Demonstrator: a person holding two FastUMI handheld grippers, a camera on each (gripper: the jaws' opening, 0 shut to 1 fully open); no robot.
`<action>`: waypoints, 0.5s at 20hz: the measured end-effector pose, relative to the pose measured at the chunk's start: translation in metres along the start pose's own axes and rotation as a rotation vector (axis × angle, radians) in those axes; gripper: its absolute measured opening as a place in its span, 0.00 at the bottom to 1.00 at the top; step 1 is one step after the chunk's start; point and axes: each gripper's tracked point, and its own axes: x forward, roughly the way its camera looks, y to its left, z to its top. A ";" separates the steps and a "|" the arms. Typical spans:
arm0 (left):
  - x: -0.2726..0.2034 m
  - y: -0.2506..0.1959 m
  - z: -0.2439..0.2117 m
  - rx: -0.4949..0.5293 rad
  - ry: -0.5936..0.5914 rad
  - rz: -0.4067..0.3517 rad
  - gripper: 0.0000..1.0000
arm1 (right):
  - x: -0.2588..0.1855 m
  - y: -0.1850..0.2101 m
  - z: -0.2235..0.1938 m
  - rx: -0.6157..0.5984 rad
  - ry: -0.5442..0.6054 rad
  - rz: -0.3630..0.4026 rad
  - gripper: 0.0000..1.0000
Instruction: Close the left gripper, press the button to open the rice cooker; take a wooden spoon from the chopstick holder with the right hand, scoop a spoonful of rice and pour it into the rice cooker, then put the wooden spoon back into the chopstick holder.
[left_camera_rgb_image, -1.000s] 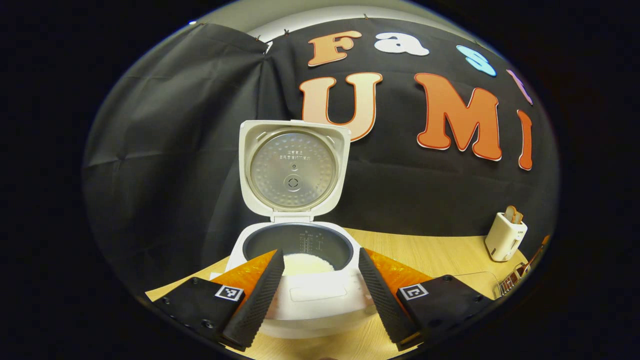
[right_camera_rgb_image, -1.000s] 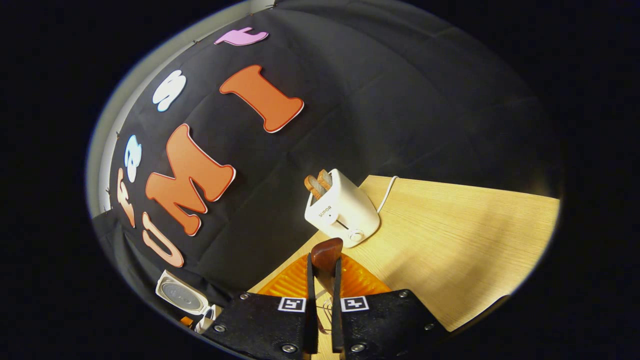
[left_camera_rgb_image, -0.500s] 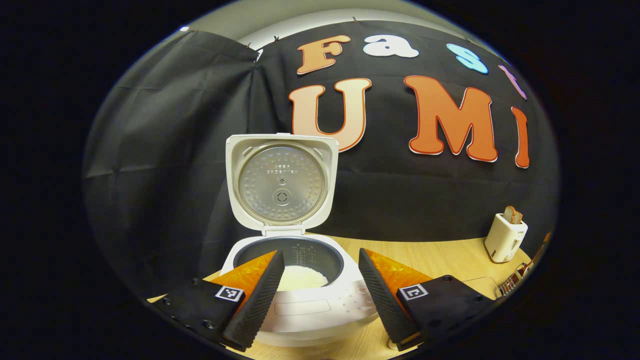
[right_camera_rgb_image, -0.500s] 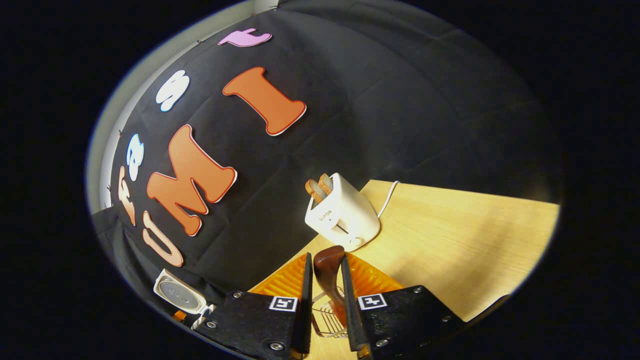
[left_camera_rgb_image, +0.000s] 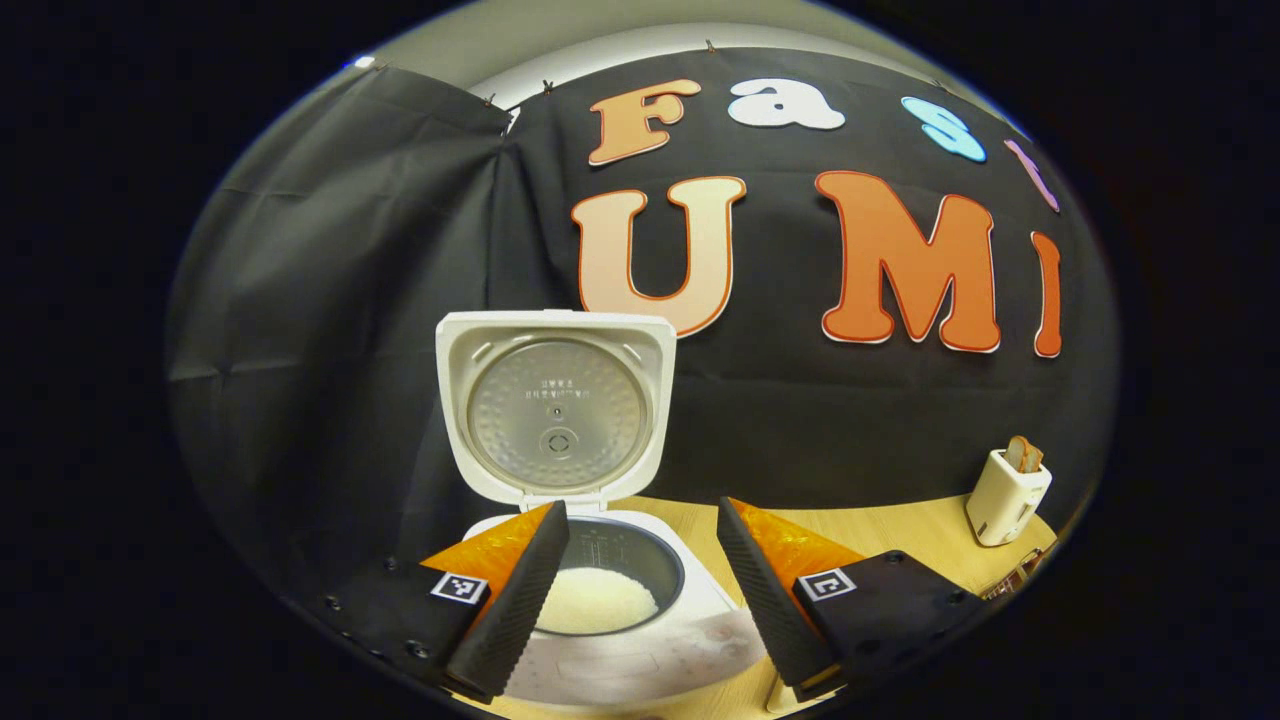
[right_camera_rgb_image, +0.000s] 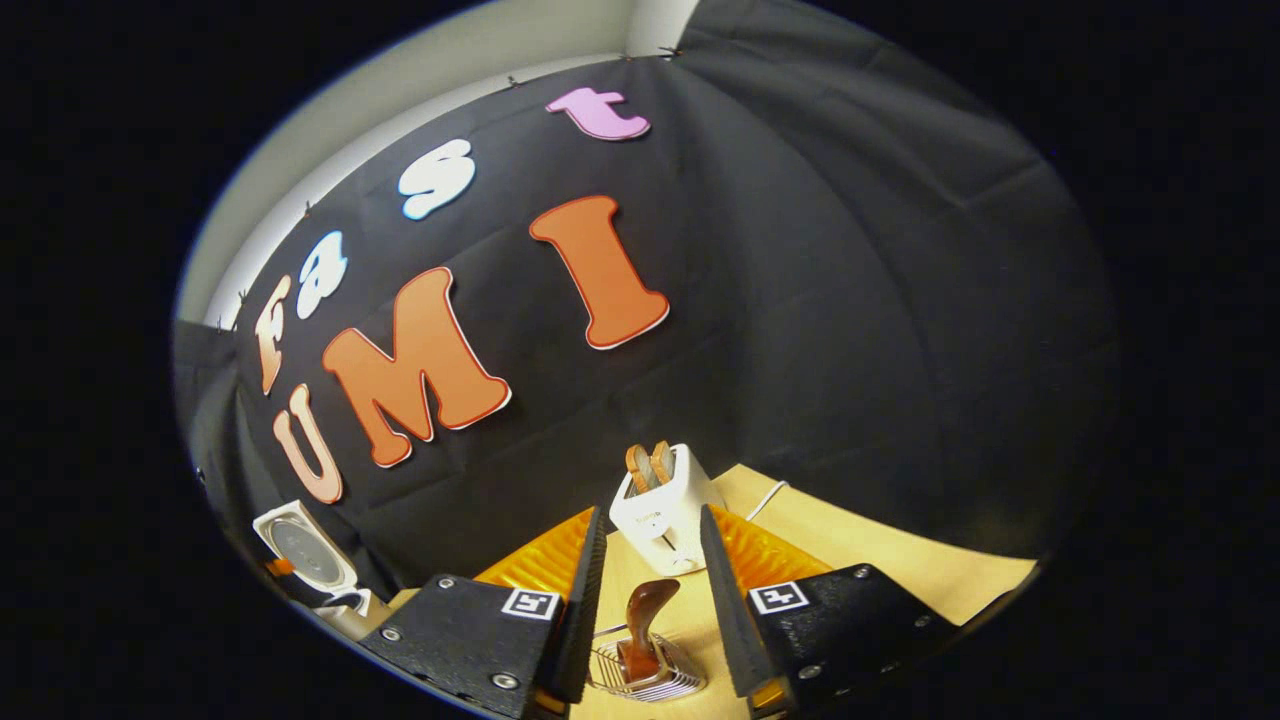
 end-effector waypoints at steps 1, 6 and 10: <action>0.003 0.003 0.009 0.012 -0.008 0.006 0.95 | -0.002 0.003 0.007 -0.018 -0.008 0.005 0.58; 0.015 -0.002 0.052 0.122 -0.079 0.036 0.94 | -0.008 0.007 0.035 -0.137 -0.057 0.020 0.81; 0.025 -0.006 0.082 0.136 -0.109 0.041 0.99 | -0.018 0.015 0.052 -0.172 -0.069 0.048 0.92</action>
